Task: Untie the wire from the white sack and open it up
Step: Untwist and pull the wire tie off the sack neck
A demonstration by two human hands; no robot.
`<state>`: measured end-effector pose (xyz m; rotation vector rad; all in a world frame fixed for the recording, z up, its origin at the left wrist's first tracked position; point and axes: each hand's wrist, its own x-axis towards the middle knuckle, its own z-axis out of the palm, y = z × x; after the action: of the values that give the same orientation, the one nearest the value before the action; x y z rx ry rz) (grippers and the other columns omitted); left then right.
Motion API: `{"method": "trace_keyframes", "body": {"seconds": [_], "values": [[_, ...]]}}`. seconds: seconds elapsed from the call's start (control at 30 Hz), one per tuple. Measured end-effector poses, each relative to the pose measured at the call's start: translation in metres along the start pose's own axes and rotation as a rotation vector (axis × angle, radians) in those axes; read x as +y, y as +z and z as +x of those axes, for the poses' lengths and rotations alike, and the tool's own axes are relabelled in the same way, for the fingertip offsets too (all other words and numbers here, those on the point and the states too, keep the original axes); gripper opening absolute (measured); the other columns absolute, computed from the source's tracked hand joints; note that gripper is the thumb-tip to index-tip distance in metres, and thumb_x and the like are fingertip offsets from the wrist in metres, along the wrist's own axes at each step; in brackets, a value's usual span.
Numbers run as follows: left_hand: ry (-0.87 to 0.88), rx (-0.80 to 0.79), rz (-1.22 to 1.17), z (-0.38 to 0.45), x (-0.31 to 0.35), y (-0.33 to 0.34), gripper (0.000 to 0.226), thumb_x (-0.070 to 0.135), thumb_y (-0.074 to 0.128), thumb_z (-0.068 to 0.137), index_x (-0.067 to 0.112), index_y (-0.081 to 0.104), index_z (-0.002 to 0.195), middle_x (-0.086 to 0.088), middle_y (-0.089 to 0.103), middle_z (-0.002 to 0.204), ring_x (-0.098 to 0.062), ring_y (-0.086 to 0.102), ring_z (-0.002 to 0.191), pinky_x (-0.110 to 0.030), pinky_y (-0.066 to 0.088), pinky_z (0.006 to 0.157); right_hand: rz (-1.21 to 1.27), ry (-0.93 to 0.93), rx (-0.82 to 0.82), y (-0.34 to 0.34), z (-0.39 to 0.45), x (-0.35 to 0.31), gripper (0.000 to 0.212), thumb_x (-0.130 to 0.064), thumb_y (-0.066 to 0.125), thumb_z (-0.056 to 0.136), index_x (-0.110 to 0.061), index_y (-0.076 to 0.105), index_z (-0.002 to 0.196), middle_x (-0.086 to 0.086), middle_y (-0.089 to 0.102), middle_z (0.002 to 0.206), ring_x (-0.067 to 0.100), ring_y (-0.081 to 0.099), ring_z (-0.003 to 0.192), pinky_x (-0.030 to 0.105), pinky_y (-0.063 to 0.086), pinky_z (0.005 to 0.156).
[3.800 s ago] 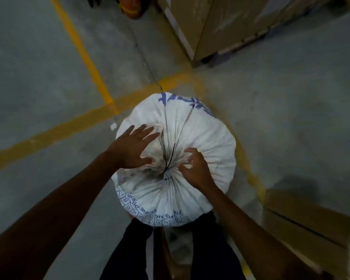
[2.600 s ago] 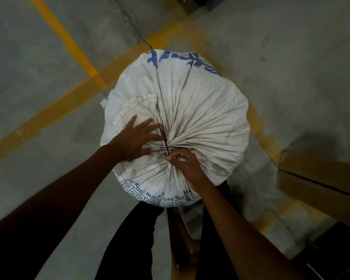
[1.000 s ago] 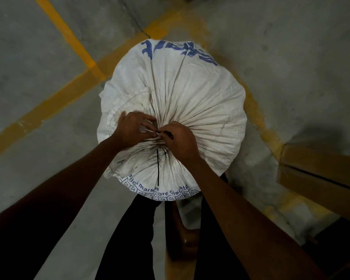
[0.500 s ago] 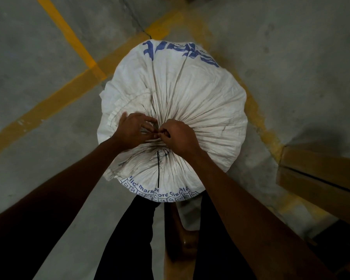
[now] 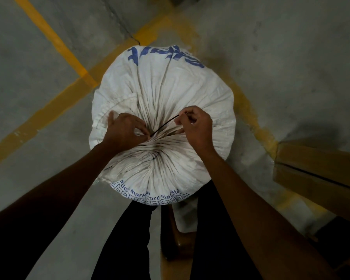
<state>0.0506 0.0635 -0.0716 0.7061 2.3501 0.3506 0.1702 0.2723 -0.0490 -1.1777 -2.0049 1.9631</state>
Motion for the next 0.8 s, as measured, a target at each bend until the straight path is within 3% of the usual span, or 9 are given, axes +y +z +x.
{"method": "trace_keyframes", "body": {"seconds": [0.13, 0.27, 0.43, 0.53, 0.6, 0.73, 0.8], "values": [[-0.022, 0.049, 0.107, 0.006, 0.022, -0.001, 0.017, 0.055, 0.078, 0.073, 0.038, 0.076, 0.074, 0.015, 0.071, 0.104, -0.019, 0.055, 0.124, -0.065, 0.001, 0.121, 0.055, 0.012, 0.038, -0.039, 0.009, -0.011, 0.004, 0.002, 0.065, 0.091, 0.000, 0.067, 0.088, 0.019, 0.074, 0.075, 0.030, 0.076, 0.071, 0.044, 0.064, 0.059], [0.057, 0.128, 0.188, 0.013, 0.038, -0.001, 0.019, 0.053, 0.072, 0.075, 0.034, 0.076, 0.077, 0.006, 0.071, 0.098, -0.027, 0.058, 0.116, -0.063, 0.011, 0.121, -0.085, 0.021, -0.003, -0.071, 0.012, 0.000, 0.007, -0.002, 0.069, 0.084, -0.008, 0.071, 0.083, 0.012, 0.074, 0.074, 0.027, 0.075, 0.066, 0.045, 0.064, 0.061], [0.152, 0.275, 0.082, 0.025, 0.083, -0.003, 0.011, 0.038, 0.085, 0.077, 0.032, 0.076, 0.080, 0.011, 0.072, 0.101, -0.023, 0.058, 0.115, -0.059, 0.015, 0.121, -0.443, -0.017, -0.006, -0.100, 0.008, 0.011, 0.006, -0.008, 0.073, 0.080, -0.011, 0.075, 0.085, 0.001, 0.075, 0.077, 0.012, 0.069, 0.070, 0.025, 0.055, 0.068], [0.194, 0.296, 0.049, 0.039, 0.123, 0.004, 0.014, 0.046, 0.078, 0.078, 0.033, 0.077, 0.079, 0.015, 0.071, 0.101, -0.020, 0.059, 0.117, -0.060, 0.018, 0.120, -0.461, -0.014, 0.078, -0.117, 0.006, 0.009, 0.015, -0.013, 0.069, 0.083, -0.019, 0.062, 0.070, -0.004, 0.064, 0.062, 0.011, 0.059, 0.057, 0.031, 0.052, 0.060], [0.213, 0.290, 0.036, 0.049, 0.156, 0.013, 0.021, 0.054, 0.071, 0.078, 0.034, 0.077, 0.080, 0.016, 0.072, 0.105, -0.018, 0.057, 0.124, -0.058, 0.016, 0.121, -0.456, -0.013, 0.159, -0.136, 0.008, 0.008, 0.021, -0.017, 0.066, 0.086, -0.014, 0.056, 0.067, 0.000, 0.060, 0.058, 0.017, 0.057, 0.055, 0.036, 0.049, 0.055], [0.225, 0.289, -0.062, 0.068, 0.240, 0.041, 0.009, 0.045, 0.080, 0.077, 0.041, 0.072, 0.076, 0.020, 0.070, 0.109, -0.015, 0.053, 0.131, -0.059, 0.014, 0.121, -0.373, 0.013, 0.282, -0.198, 0.014, 0.010, 0.018, -0.013, 0.065, 0.090, -0.009, 0.063, 0.073, 0.004, 0.065, 0.063, 0.020, 0.064, 0.056, 0.039, 0.055, 0.055], [0.250, 0.271, -0.094, 0.076, 0.289, 0.062, 0.013, 0.042, 0.082, 0.077, 0.043, 0.069, 0.076, 0.020, 0.070, 0.112, -0.015, 0.054, 0.133, -0.060, 0.015, 0.121, -0.365, 0.042, 0.360, -0.242, 0.013, 0.015, 0.005, -0.009, 0.066, 0.091, -0.011, 0.070, 0.090, 0.001, 0.071, 0.073, 0.013, 0.063, 0.058, 0.033, 0.057, 0.057]]}}
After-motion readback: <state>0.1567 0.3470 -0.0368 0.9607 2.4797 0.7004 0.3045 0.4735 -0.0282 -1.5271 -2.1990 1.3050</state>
